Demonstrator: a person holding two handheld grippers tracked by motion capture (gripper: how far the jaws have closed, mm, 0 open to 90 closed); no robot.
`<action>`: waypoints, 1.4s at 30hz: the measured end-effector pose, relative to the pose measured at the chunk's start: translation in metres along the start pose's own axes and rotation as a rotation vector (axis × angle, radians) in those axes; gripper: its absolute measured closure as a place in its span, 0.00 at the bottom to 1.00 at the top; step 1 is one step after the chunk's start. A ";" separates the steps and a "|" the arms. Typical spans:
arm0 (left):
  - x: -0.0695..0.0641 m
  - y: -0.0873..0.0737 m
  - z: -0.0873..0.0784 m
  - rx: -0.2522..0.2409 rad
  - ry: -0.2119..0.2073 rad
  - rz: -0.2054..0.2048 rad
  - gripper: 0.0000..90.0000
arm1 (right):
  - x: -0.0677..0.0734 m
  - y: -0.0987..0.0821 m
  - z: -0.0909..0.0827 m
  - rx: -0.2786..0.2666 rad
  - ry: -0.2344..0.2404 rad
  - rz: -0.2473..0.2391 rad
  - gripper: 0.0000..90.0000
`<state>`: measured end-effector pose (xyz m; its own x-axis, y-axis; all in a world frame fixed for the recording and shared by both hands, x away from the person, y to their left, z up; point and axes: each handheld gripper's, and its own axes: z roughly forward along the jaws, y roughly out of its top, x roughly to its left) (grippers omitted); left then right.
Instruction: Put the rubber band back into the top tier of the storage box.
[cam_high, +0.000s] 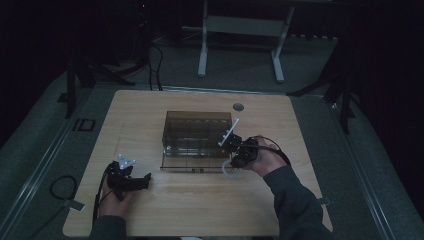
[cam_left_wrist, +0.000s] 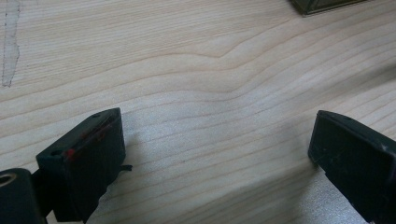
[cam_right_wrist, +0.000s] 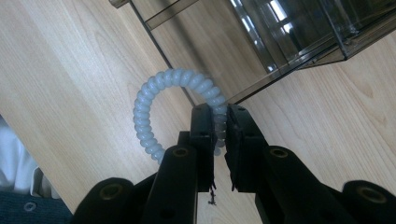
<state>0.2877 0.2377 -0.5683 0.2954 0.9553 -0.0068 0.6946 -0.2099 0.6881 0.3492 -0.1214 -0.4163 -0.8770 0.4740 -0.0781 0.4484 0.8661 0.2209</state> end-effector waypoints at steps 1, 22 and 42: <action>0.000 0.000 0.000 0.000 0.000 0.000 0.04 | 0.000 0.000 0.000 -0.002 0.000 0.003 0.91; 0.000 0.000 0.000 0.000 0.000 0.000 0.04 | -0.008 0.007 -0.002 -0.020 -0.010 0.022 0.91; 0.000 0.000 0.000 -0.002 0.000 -0.001 0.04 | -0.016 0.012 0.004 -0.039 -0.018 0.049 0.91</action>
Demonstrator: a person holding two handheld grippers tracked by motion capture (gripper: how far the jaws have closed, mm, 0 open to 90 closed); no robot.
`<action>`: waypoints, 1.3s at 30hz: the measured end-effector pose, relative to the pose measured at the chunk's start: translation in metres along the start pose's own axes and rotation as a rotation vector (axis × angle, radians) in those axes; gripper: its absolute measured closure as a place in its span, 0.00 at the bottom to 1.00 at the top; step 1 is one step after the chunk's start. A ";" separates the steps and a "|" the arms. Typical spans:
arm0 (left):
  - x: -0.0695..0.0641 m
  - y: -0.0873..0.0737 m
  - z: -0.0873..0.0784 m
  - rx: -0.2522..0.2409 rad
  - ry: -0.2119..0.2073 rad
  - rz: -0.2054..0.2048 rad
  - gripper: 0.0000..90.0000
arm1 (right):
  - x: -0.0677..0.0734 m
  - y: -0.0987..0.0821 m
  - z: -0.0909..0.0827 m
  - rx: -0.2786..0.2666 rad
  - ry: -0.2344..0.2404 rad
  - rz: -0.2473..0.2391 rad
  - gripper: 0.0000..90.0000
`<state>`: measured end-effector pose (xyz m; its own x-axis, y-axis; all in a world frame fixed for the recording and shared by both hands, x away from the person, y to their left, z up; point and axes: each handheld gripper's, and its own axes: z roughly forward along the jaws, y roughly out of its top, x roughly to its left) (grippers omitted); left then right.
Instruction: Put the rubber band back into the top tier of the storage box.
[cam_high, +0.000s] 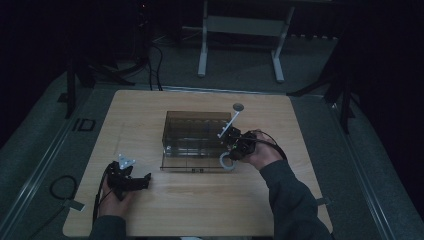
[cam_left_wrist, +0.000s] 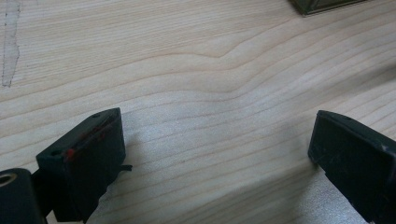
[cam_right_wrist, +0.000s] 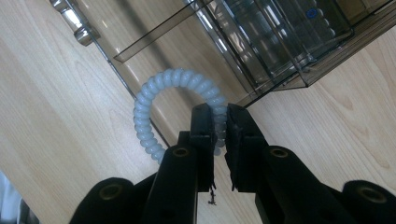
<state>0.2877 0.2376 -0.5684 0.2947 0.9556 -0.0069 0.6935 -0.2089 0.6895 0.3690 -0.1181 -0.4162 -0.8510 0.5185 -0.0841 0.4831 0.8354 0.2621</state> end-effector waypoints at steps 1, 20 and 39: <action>0.000 0.000 0.000 0.000 0.000 0.000 0.04 | 0.000 0.000 0.000 0.000 0.000 0.000 0.91; 0.000 0.000 0.000 0.000 0.000 0.000 0.04 | -0.002 0.008 0.002 -0.022 -0.004 0.009 0.90; 0.000 0.000 0.000 0.000 0.000 0.000 0.04 | -0.003 0.015 0.008 0.003 0.002 -0.002 0.90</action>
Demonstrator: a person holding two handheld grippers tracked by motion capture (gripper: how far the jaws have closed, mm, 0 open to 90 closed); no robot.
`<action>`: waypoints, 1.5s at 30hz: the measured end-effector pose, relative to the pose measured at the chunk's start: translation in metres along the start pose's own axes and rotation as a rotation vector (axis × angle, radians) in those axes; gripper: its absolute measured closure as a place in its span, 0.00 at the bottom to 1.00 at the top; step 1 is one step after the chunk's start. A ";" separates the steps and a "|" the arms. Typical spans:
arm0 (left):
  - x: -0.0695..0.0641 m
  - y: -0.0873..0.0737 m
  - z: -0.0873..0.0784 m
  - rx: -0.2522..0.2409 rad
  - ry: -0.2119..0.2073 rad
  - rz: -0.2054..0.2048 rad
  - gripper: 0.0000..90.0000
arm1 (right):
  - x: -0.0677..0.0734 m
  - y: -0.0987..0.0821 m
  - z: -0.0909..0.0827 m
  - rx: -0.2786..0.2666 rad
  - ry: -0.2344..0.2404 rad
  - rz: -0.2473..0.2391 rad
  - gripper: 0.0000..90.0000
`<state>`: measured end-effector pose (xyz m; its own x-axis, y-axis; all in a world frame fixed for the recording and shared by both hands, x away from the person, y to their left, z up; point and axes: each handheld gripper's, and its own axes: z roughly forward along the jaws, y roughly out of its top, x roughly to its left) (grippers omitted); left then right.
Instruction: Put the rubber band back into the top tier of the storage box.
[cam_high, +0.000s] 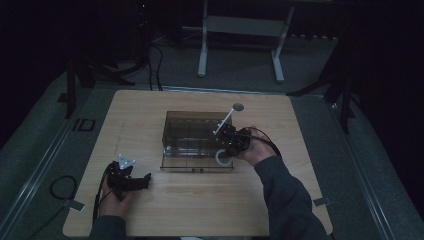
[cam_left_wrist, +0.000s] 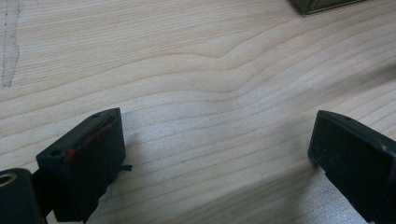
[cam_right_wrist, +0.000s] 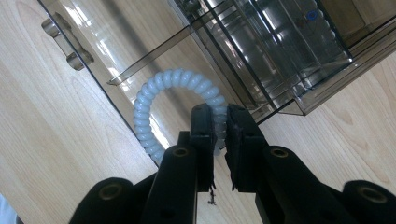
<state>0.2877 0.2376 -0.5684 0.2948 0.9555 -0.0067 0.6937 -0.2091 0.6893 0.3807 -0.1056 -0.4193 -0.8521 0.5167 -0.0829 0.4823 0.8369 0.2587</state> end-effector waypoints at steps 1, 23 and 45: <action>0.000 0.000 0.000 0.000 0.000 0.000 0.04 | 0.000 0.000 0.000 0.003 0.001 0.001 0.90; 0.000 0.000 0.000 0.000 0.000 0.000 0.04 | -0.001 0.007 0.010 0.029 0.004 0.005 0.90; 0.000 0.000 0.000 0.000 0.000 0.001 0.04 | 0.001 0.007 0.013 0.022 0.000 0.015 0.74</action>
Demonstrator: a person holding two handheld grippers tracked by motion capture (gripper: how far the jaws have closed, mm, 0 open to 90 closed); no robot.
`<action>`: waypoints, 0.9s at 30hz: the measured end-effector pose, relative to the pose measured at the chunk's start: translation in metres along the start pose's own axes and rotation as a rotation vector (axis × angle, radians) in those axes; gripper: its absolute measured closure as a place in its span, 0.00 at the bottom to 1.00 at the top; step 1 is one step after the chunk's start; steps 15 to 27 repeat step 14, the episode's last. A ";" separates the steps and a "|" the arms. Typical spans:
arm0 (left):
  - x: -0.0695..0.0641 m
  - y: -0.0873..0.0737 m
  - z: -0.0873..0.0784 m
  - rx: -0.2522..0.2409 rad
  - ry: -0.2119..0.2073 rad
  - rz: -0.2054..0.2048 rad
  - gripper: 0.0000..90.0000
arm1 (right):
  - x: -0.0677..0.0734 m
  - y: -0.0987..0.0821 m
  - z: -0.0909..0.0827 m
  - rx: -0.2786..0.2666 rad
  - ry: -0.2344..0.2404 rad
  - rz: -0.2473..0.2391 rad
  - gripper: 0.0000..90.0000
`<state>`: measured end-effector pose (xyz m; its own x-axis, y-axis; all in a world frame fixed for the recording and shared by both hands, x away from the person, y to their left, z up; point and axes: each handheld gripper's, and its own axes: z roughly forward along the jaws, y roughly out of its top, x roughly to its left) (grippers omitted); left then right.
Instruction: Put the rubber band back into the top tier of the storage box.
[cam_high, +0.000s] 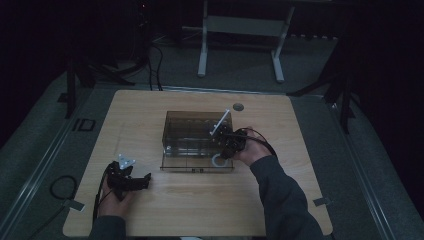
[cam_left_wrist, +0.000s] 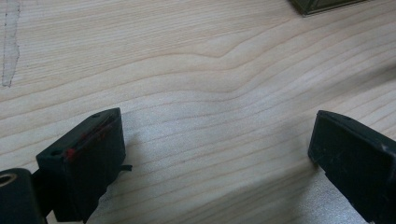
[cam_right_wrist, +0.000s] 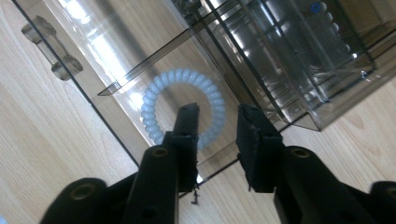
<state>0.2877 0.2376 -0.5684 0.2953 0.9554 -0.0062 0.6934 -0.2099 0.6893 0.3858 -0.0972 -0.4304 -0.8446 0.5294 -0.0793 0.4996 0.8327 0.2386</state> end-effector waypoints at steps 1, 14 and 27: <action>0.000 0.000 0.000 0.000 0.000 0.000 0.04 | 0.000 0.000 0.000 0.000 0.000 0.000 0.74; -0.001 0.001 0.000 0.003 0.002 -0.006 0.04 | -0.006 -0.022 -0.018 -0.073 -0.031 0.056 0.58; -0.001 0.001 0.000 0.003 0.002 -0.006 0.04 | -0.006 -0.022 -0.018 -0.073 -0.031 0.056 0.58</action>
